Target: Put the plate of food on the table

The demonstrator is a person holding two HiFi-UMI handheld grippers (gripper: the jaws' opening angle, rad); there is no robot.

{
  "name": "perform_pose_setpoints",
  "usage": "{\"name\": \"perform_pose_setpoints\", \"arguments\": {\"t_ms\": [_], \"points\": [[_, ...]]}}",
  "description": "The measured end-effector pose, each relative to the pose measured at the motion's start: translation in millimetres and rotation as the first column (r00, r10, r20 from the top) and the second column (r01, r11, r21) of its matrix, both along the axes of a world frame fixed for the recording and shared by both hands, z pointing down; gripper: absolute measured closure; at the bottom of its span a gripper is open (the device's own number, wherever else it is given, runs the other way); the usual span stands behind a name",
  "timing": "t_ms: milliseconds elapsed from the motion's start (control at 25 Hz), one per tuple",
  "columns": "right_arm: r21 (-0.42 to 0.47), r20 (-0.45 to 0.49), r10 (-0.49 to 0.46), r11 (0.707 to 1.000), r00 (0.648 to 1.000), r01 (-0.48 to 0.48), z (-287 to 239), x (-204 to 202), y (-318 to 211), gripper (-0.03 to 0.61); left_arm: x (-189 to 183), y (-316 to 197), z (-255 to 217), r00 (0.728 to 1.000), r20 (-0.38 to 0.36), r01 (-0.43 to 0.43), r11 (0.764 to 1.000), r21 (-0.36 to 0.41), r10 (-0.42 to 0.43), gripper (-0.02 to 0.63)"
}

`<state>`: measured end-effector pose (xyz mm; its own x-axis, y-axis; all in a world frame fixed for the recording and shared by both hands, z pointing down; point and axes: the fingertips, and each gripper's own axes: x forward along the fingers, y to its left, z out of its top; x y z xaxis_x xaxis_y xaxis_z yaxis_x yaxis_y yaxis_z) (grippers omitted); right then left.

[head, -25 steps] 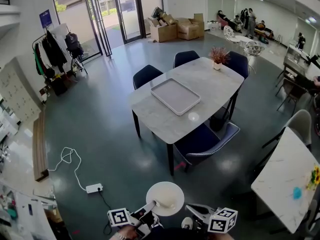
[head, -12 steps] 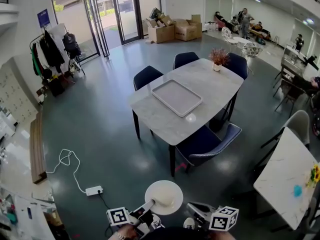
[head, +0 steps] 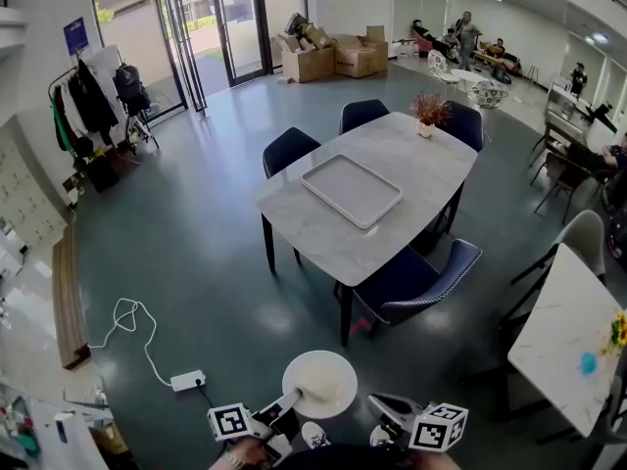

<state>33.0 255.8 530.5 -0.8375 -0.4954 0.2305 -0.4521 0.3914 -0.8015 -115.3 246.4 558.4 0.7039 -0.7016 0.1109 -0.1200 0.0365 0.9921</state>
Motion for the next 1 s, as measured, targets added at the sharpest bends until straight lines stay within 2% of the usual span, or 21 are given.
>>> {"name": "perform_pose_setpoints", "arguments": {"t_ms": [160, 280, 480, 560, 760, 1000], "points": [[0.035, -0.045, 0.026, 0.999, 0.999, -0.024, -5, -17, -8, 0.566, -19, -7, 1, 1.000, -0.007, -0.017, 1.000, 0.004, 0.017, 0.586], [0.002, -0.011, 0.037, 0.999, 0.999, -0.037, 3, -29, -9, 0.566, -30, -14, 2, 1.000, -0.007, -0.026, 1.000, 0.010, 0.026, 0.584], [0.015, -0.028, 0.049, 0.999, 0.998, -0.049, -1, -32, -21, 0.566, -38, -23, 4, 1.000, -0.017, -0.018, 1.000, 0.006, 0.018, 0.584], [0.007, -0.004, 0.047, 0.999, 0.999, -0.047, 1, -35, -25, 0.566, -40, -27, 6, 1.000, -0.019, -0.012, 1.000, 0.006, 0.012, 0.584], [0.024, -0.036, 0.019, 1.000, 0.999, -0.018, -4, -27, -49, 0.566, -34, -41, 7, 1.000, -0.010, 0.016, 1.000, -0.002, -0.016, 0.585], [-0.014, 0.027, -0.035, 0.999, 0.999, 0.035, 3, -20, -89, 0.566, -28, -77, 6, 0.995, -0.014, 0.094, 0.996, -0.001, -0.094, 0.586]]}}
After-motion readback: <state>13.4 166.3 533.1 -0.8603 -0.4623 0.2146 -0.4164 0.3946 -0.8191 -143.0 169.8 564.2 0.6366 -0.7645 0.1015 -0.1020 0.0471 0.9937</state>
